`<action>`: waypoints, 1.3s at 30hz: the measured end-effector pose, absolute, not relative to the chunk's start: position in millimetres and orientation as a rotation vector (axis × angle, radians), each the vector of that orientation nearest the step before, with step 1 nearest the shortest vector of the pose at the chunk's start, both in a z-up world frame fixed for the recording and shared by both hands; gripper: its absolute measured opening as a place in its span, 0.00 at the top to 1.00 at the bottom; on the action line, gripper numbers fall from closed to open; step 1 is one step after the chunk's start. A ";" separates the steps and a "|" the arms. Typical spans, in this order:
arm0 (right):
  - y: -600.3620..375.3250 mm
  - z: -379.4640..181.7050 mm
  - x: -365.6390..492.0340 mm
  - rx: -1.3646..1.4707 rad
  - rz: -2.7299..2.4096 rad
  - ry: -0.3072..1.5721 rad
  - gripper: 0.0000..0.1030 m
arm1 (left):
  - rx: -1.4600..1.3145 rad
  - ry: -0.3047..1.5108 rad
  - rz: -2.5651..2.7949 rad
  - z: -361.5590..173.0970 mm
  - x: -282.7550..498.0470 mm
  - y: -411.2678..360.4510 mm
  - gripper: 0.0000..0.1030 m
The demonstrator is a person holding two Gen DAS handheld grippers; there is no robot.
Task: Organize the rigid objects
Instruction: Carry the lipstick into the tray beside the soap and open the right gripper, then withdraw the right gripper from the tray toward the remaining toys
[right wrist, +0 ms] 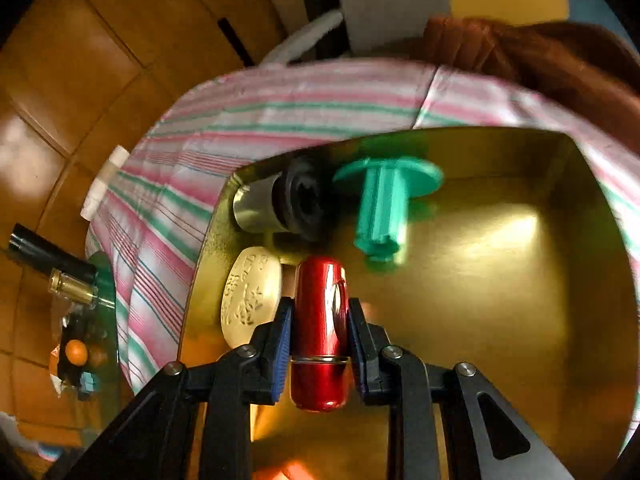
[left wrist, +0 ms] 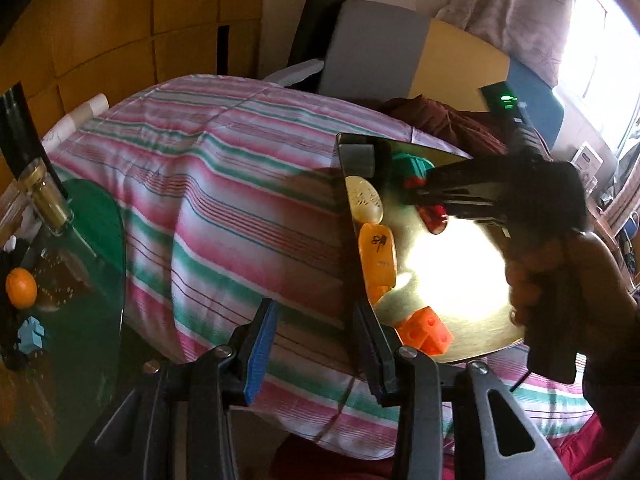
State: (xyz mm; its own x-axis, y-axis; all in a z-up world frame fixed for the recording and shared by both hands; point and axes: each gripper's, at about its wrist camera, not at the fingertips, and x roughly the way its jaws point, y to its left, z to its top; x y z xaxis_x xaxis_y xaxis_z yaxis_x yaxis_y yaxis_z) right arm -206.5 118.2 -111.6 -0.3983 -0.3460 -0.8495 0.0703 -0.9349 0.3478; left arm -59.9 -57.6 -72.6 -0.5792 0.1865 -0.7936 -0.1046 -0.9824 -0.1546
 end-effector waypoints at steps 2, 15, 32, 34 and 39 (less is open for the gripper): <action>113.3 -118.1 -209.8 1.580 -2.399 -0.338 0.73 | -1.352 -0.142 2.655 -73.9 -60.0 -60.0 0.62; 147.8 -85.1 -165.5 1.423 -2.458 -0.378 0.51 | -1.298 -0.131 2.689 -61.5 -54.7 -57.8 0.62; 212.9 -32.2 -83.8 1.205 -2.709 -0.151 0.45 | -1.183 0.017 2.663 -35.2 -33.3 -22.2 0.62; 230.6 -26.9 -74.3 1.193 -2.753 -0.144 0.45 | -1.189 0.017 2.645 -34.4 -33.2 -18.7 0.62; 290.3 -12.6 -50.0 1.166 -2.896 -0.153 0.43 | -1.178 0.057 2.624 -31.6 -30.5 -4.8 0.62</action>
State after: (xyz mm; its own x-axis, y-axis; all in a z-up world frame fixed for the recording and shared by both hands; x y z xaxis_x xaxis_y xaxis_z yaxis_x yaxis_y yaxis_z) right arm -50.0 290.3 -12.6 -0.7218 -0.0510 -0.6902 -0.0218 -0.9951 0.0963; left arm -30.5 -4.8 -31.6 -0.6358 0.2227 -0.7391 -0.2546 -0.9644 -0.0715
